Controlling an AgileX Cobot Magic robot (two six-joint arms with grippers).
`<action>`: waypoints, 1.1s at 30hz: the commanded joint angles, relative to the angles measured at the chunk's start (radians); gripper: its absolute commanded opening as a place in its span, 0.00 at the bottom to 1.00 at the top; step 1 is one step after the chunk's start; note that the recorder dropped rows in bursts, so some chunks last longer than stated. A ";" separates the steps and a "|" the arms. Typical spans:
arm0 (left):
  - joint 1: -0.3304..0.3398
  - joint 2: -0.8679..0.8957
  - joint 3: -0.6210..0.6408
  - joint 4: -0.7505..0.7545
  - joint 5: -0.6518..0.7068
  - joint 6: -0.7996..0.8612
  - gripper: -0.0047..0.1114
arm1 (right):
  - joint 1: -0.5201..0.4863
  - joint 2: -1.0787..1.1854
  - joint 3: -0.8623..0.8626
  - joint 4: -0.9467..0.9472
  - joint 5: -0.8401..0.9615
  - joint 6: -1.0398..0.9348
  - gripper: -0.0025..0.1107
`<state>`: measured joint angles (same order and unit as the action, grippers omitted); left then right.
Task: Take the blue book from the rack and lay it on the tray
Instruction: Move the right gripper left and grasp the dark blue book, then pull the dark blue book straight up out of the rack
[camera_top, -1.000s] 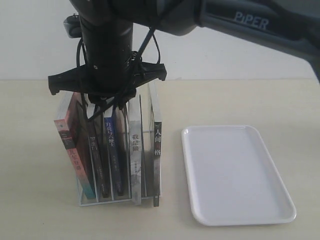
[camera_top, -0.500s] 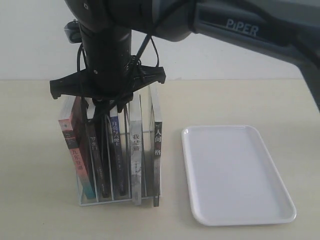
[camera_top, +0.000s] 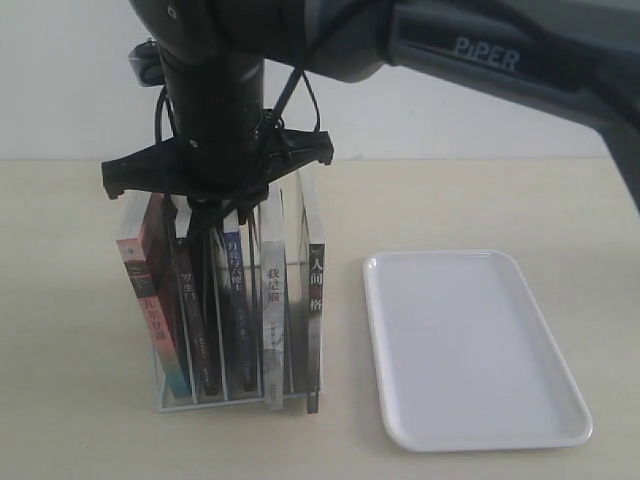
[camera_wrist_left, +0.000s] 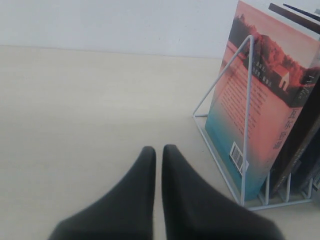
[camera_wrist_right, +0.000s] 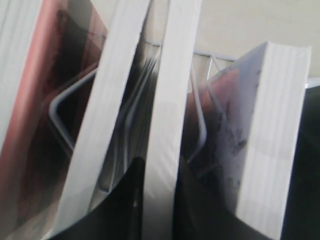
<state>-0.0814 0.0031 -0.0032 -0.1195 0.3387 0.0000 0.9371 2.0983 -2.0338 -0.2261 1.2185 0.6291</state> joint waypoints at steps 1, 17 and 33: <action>0.001 -0.003 0.003 0.004 -0.005 -0.006 0.08 | 0.002 -0.055 -0.002 -0.038 0.003 -0.007 0.02; 0.001 -0.003 0.003 0.004 -0.005 -0.006 0.08 | 0.002 -0.264 -0.003 -0.058 0.003 0.053 0.02; 0.001 -0.003 0.003 0.004 -0.005 -0.006 0.08 | 0.002 -0.443 -0.003 -0.058 0.003 0.064 0.02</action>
<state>-0.0814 0.0031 -0.0032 -0.1195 0.3387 0.0000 0.9371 1.6984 -2.0338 -0.2644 1.2413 0.6910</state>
